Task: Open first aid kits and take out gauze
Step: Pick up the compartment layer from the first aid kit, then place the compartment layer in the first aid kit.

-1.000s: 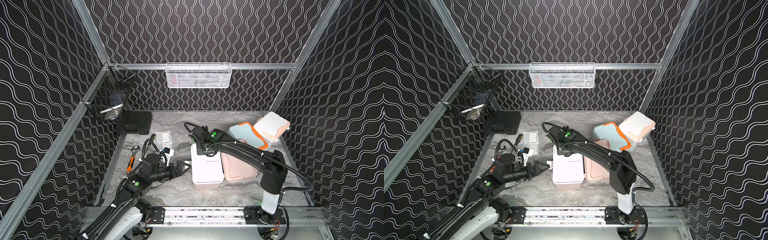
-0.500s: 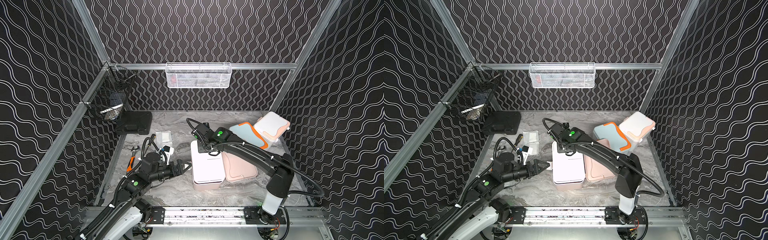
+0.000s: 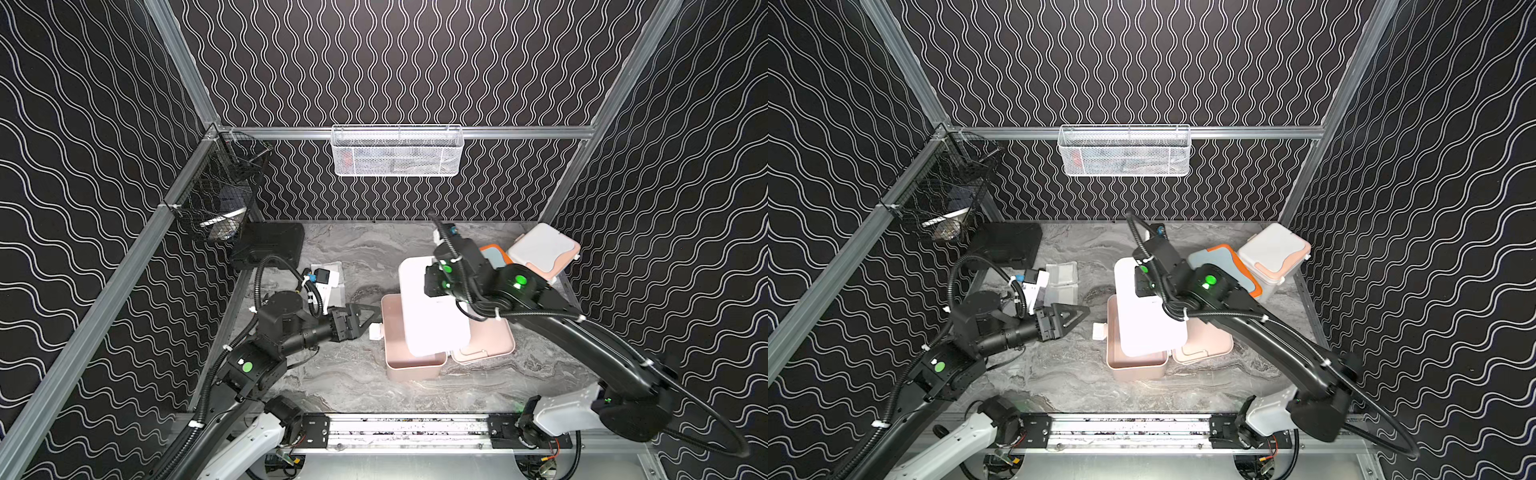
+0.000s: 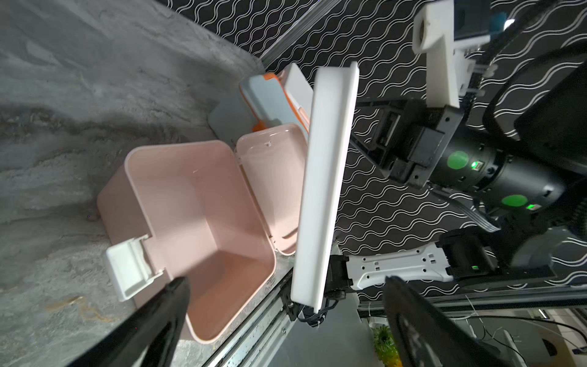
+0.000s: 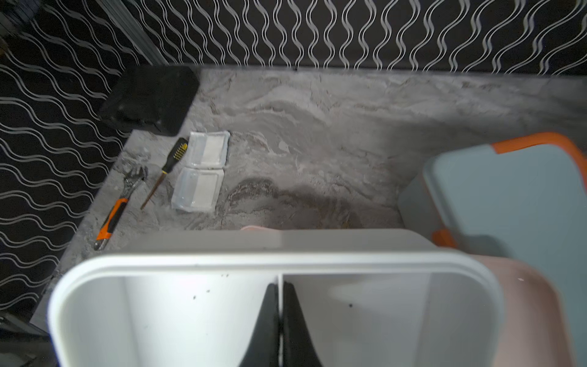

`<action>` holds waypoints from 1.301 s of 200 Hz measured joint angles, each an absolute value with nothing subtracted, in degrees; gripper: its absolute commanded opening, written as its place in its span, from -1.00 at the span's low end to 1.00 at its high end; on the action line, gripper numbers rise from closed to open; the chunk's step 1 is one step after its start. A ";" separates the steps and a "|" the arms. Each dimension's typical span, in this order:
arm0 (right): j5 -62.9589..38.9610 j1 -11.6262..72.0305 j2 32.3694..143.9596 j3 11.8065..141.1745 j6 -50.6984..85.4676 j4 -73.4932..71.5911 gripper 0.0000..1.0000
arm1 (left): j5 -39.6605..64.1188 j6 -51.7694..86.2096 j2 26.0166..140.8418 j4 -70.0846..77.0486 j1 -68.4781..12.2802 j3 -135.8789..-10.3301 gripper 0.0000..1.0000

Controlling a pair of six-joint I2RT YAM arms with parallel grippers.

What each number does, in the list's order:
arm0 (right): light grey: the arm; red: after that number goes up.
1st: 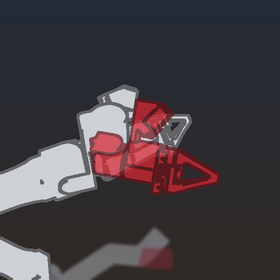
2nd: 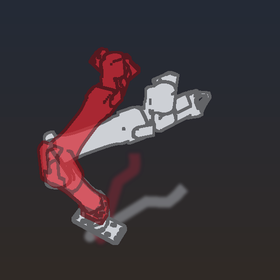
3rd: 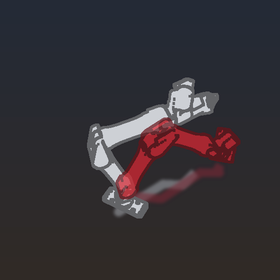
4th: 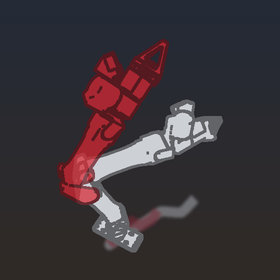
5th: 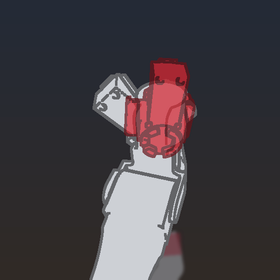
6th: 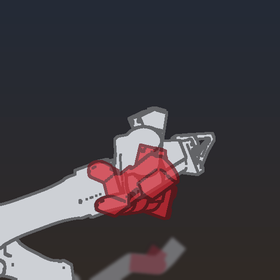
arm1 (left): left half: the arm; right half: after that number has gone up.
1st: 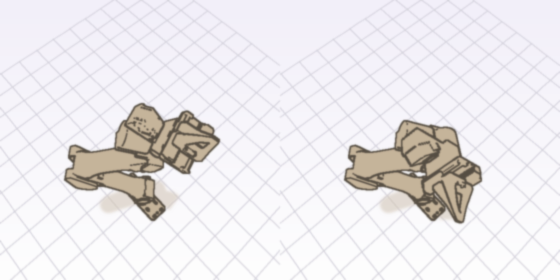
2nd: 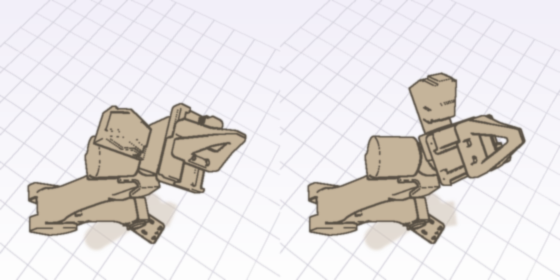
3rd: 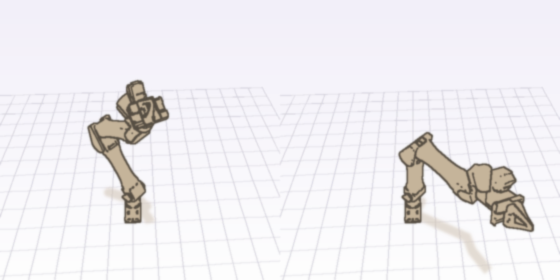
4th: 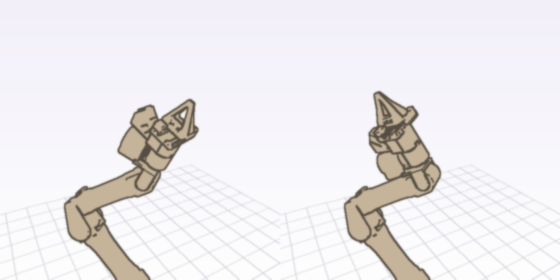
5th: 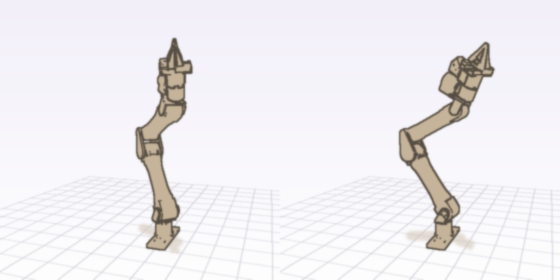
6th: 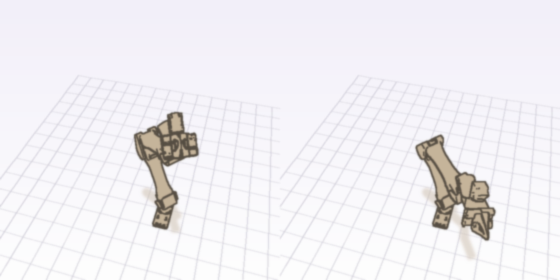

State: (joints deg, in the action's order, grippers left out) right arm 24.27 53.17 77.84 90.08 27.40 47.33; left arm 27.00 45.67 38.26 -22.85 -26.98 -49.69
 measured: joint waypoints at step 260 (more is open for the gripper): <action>18.85 53.15 82.00 89.60 28.01 48.77 -1.00 | 21.06 37.52 38.28 -32.67 -26.98 -47.44 0.98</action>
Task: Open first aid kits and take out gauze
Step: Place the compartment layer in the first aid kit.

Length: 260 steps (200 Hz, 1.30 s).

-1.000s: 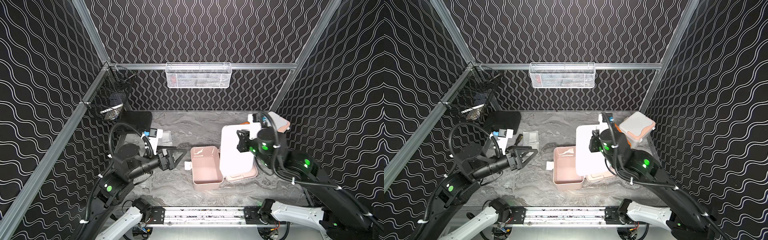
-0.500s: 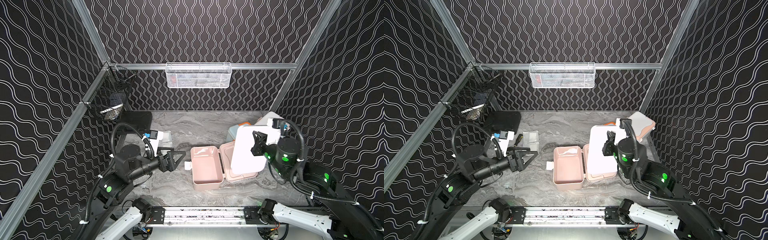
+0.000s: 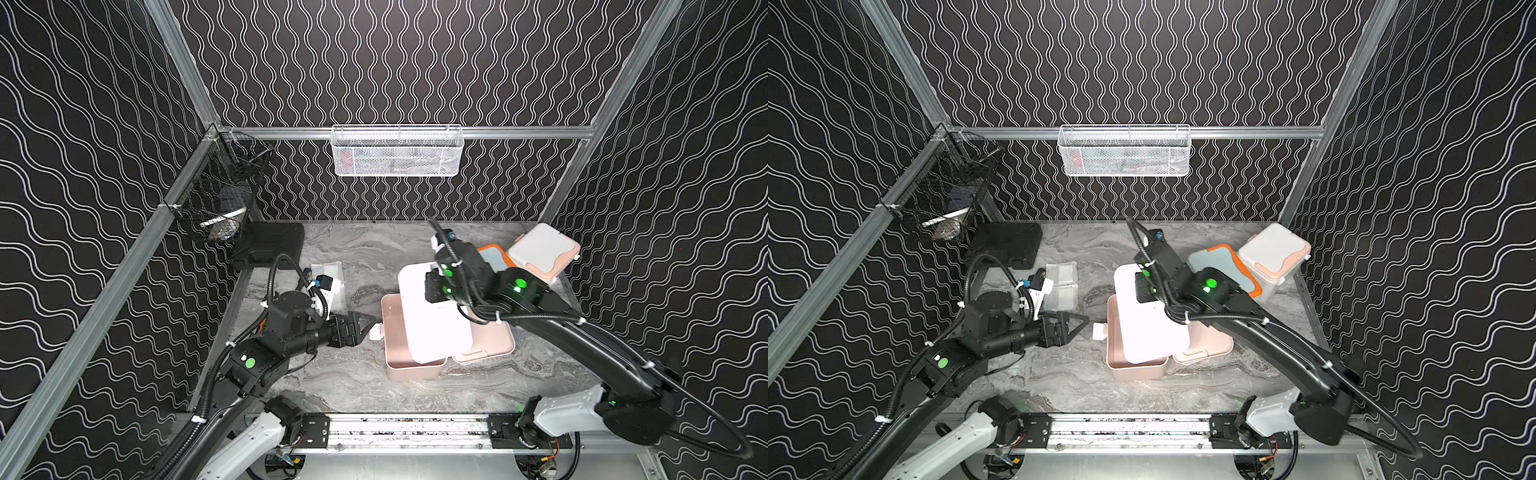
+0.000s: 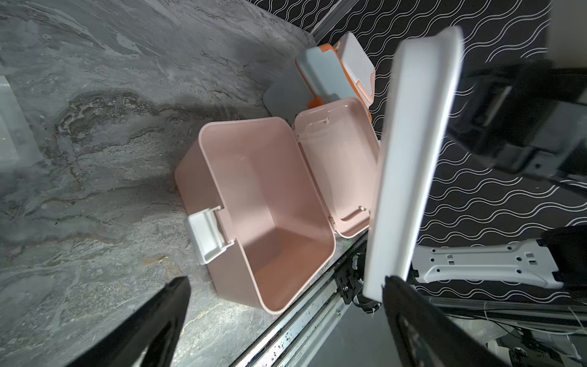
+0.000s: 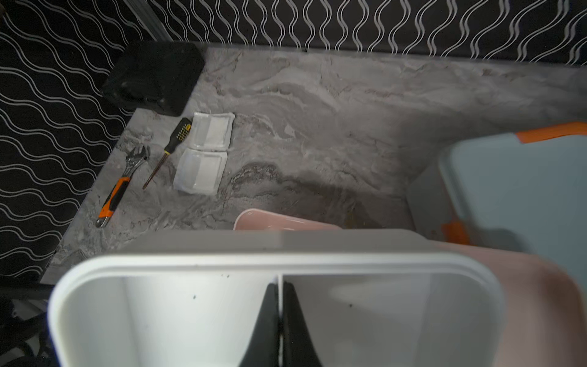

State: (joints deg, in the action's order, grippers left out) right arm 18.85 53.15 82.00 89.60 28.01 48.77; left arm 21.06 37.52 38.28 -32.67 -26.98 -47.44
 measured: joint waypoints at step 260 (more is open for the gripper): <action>15.77 52.86 111.02 99.53 38.37 62.13 -1.00 | 18.50 37.76 32.86 -36.86 -26.98 -46.33 0.98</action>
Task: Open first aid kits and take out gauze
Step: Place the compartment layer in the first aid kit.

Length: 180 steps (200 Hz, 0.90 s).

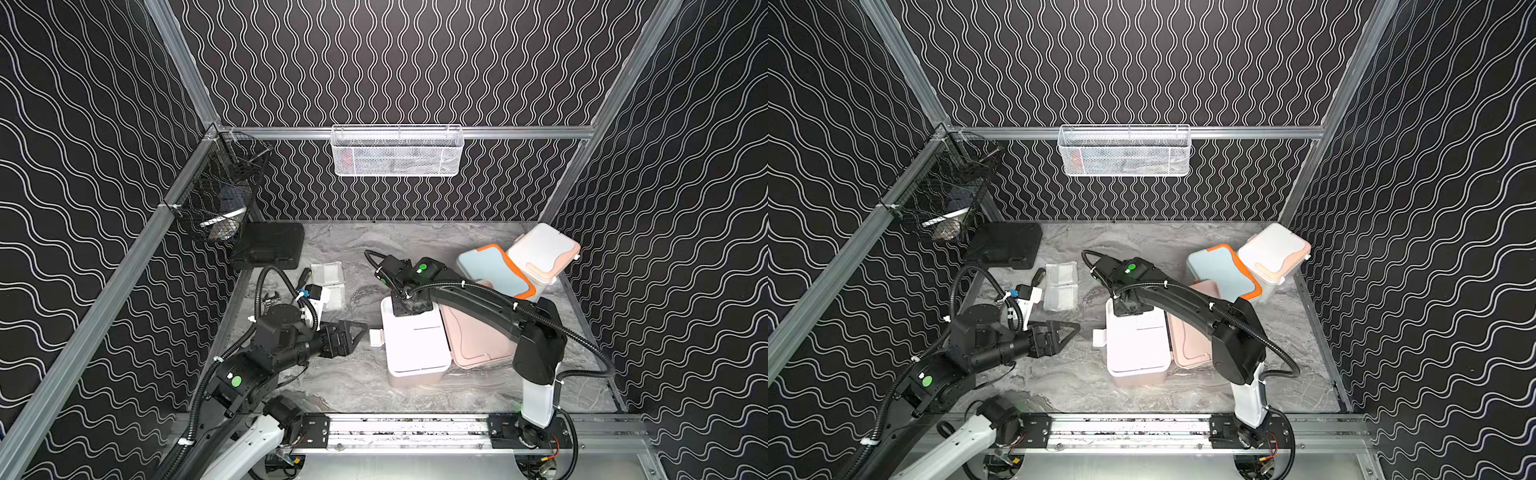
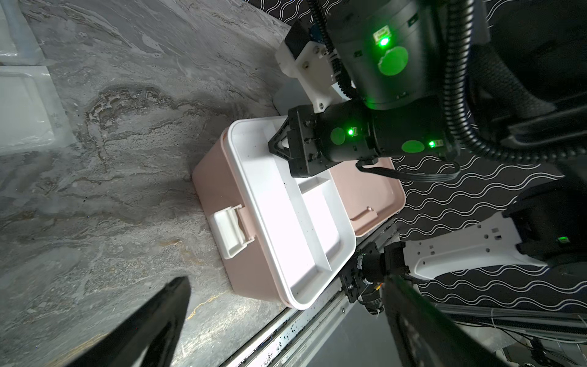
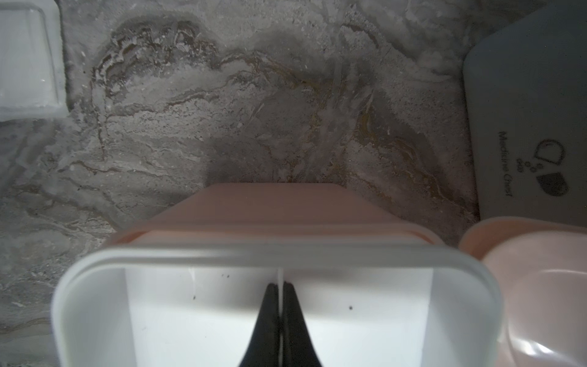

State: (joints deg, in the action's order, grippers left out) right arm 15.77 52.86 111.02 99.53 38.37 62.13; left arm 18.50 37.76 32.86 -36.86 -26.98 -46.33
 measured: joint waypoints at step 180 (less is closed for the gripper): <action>11.07 43.83 88.88 89.49 32.97 56.80 1.00 | 22.22 38.57 41.58 -34.30 -27.90 -48.99 0.98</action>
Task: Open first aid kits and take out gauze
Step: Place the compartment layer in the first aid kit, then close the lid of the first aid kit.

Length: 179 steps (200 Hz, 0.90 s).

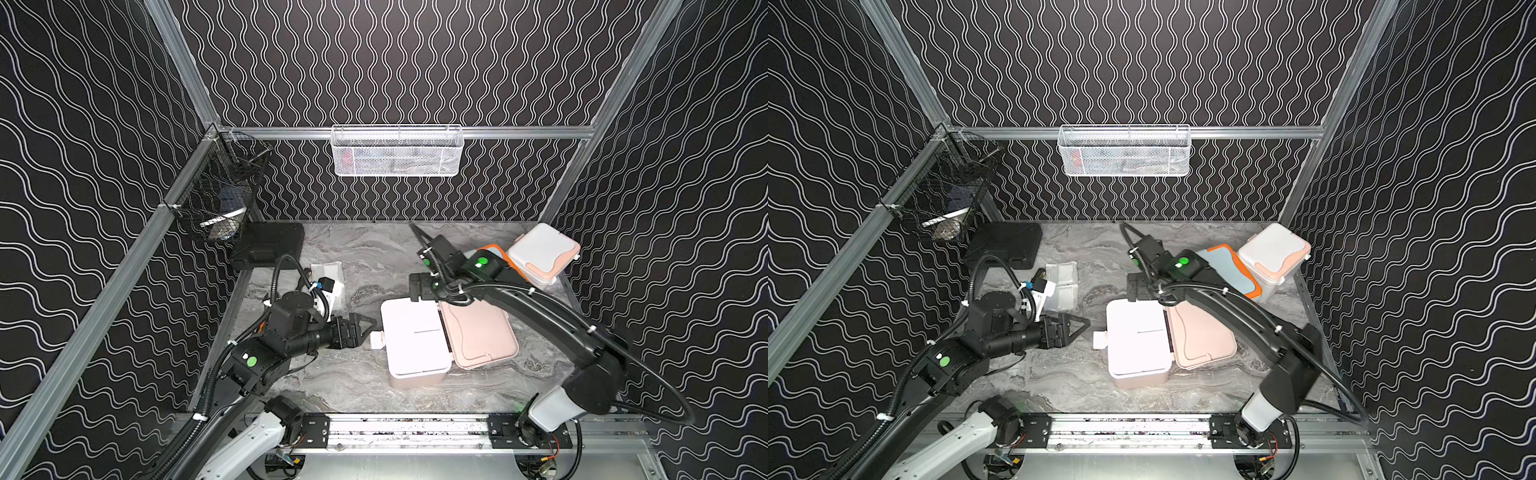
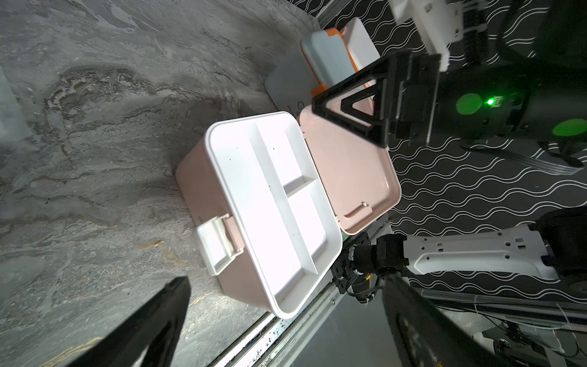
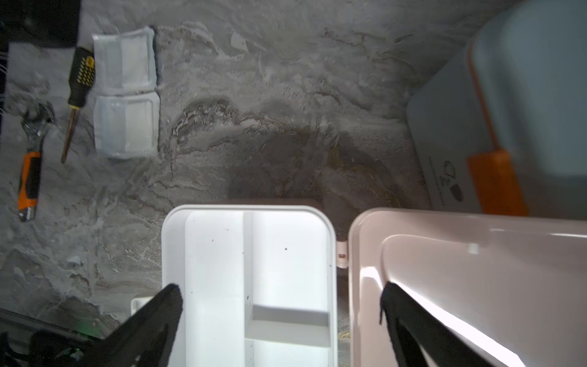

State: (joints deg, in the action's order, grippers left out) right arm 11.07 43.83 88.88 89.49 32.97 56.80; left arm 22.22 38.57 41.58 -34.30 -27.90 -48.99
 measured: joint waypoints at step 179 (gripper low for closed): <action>-1.19 11.29 59.29 65.87 31.51 54.33 1.00 | 6.94 39.18 80.58 -29.82 -55.09 -66.26 0.98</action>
State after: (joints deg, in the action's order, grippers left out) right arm -1.19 11.29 59.29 65.87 31.51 54.33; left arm 6.94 39.18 80.58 -29.82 -55.09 -66.26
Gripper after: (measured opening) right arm 0.998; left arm 0.988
